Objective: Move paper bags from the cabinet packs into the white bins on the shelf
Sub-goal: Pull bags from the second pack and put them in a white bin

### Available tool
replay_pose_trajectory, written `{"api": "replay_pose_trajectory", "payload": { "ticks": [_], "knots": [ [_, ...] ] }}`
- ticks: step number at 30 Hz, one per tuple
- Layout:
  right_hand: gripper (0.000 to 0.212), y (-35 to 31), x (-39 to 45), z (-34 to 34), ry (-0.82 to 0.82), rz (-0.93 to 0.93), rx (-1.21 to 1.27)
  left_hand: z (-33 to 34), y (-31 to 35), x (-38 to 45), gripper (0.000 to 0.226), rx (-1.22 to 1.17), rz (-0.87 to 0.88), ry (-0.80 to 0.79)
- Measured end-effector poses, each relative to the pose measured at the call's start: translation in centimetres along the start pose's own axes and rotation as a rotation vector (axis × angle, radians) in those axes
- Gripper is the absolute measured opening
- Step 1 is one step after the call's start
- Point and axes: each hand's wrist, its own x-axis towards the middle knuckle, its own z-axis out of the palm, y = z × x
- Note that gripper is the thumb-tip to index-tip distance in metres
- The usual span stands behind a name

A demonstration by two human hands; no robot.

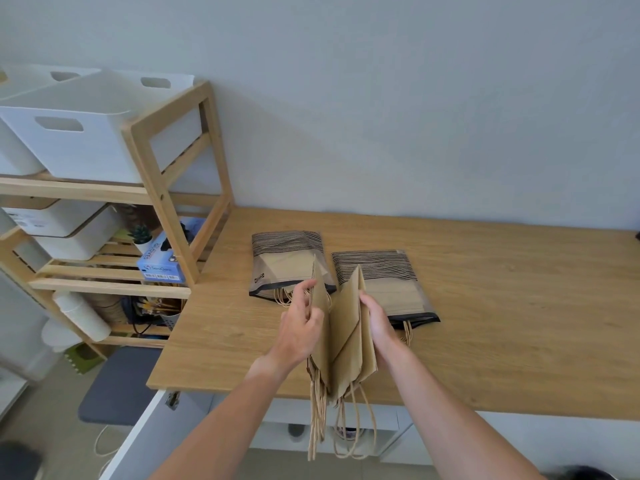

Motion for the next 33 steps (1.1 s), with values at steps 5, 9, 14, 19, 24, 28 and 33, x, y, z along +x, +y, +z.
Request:
{"api": "replay_pose_trajectory", "payload": {
  "ticks": [5, 9, 14, 19, 24, 28, 33],
  "knots": [
    [0.056, -0.8, -1.2, 0.2, 0.027, 0.045, -0.022, 0.8, 0.7, -0.8, 0.033, -0.065, -0.034, -0.025],
    [0.087, -0.3, -1.0, 2.3, 0.021, 0.056, -0.247, 2.4, 0.3, -1.6, 0.026, -0.166, -0.077, -0.127],
    [0.099, -0.2, -1.6, 3.4, -0.021, -0.029, -0.531, 2.1, -2.0, -2.3, 0.029, -0.141, -0.182, -0.215],
    [0.027, -1.7, -1.9, 4.0, 0.063, -0.021, -0.738, 0.7, -4.3, -2.5, 0.057, 0.168, -0.156, -0.369],
    [0.025, -5.8, -2.1, 1.1, 0.166, 0.116, -0.301, -2.6, -7.0, -2.4, 0.076, 0.527, 0.117, -0.361],
    [0.029, -7.8, -3.5, -0.4, 0.082, 0.213, -0.174, -3.6, -6.4, -1.9, 0.058, 0.391, 0.455, -0.088],
    [0.021, -6.0, -4.2, 0.8, -0.11, 0.171, 0.101, -3.8, -2.2, -2.4, 0.031, 0.048, 0.46, 0.262]
  ]
}}
